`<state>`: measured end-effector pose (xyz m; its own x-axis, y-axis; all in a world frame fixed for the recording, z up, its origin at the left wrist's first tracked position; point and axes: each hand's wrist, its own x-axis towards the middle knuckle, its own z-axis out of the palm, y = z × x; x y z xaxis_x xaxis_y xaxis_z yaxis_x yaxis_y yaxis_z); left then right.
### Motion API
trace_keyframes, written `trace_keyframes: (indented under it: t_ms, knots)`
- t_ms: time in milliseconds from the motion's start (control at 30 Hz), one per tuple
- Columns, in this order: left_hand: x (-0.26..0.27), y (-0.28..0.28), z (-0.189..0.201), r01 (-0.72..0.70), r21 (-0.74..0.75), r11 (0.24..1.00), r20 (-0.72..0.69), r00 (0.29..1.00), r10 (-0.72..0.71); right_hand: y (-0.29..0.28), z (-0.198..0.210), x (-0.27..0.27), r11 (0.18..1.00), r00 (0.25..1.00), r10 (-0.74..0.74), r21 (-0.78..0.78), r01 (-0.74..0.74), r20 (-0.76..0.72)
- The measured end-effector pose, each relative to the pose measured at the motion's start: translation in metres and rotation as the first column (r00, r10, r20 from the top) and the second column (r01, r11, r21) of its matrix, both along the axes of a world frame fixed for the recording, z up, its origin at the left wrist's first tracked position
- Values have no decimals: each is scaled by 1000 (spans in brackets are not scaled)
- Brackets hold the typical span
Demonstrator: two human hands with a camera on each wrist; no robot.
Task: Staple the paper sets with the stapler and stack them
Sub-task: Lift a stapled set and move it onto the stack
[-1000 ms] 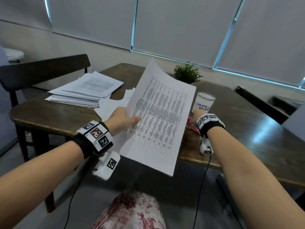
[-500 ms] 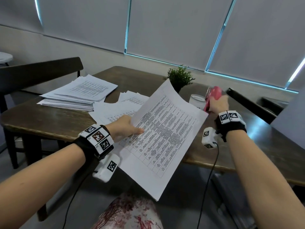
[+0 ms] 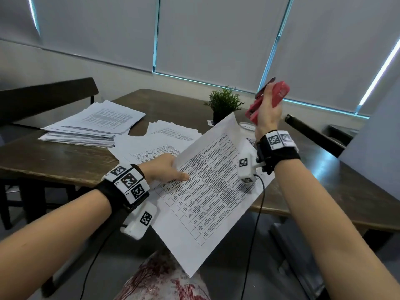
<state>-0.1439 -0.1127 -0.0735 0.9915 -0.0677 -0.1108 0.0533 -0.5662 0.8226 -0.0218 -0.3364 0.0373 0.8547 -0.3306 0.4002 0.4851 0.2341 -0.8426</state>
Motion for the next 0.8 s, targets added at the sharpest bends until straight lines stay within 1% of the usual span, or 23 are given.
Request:
trace_keyframes:
  t_ms: [67,167,333,600,800]
  knots:
    - [0,0,0,13,-2,1000,-3,1000,-13,6,-8,0,999,999,39,0,-39,11]
    - [-1,0,-1,37,-11,999,-12,999,-37,12,-15,1,993,993,119,3,-119,-14]
    - [1,-2,0,45,-7,999,-12,999,-45,22,-14,-2,981,979,193,-6,-194,-68]
    - [-1,-2,3,74,4,997,-6,997,-74,32,-9,-2,985,980,174,12,-173,-95]
    - [-3,-2,3,81,36,996,-8,997,-81,39,-13,-4,999,995,40,-19,-42,-95]
